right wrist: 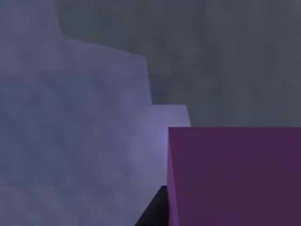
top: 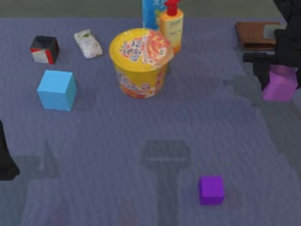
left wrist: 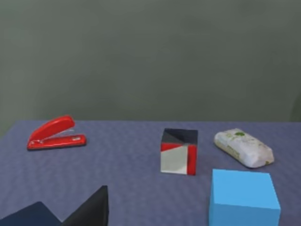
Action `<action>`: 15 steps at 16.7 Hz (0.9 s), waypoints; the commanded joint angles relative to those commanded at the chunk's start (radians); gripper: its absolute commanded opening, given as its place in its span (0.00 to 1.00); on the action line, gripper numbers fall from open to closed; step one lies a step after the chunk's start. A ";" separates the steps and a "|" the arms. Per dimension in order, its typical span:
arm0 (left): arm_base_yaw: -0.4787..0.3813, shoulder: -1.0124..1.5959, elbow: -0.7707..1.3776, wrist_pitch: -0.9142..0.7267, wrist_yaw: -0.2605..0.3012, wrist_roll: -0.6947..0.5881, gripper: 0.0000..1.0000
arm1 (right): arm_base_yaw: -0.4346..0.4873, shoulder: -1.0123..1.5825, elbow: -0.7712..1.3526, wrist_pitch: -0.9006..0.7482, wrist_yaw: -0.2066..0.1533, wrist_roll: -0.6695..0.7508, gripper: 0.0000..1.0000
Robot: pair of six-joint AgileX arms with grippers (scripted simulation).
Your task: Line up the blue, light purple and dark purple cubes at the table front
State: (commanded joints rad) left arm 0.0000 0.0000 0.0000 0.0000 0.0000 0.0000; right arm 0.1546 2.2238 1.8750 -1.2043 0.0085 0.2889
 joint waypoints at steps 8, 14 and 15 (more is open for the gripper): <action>0.000 0.000 0.000 0.000 0.000 0.000 1.00 | 0.108 -0.037 -0.052 0.010 0.001 0.099 0.00; 0.000 0.000 0.000 0.000 0.000 0.000 1.00 | 0.466 -0.167 -0.219 0.033 0.002 0.378 0.00; 0.000 0.000 0.000 0.000 0.000 0.000 1.00 | 0.529 -0.190 -0.247 0.037 0.002 0.427 0.00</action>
State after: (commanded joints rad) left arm 0.0000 0.0000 0.0000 0.0000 0.0000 0.0000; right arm 0.6839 2.0338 1.6276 -1.1670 0.0106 0.7154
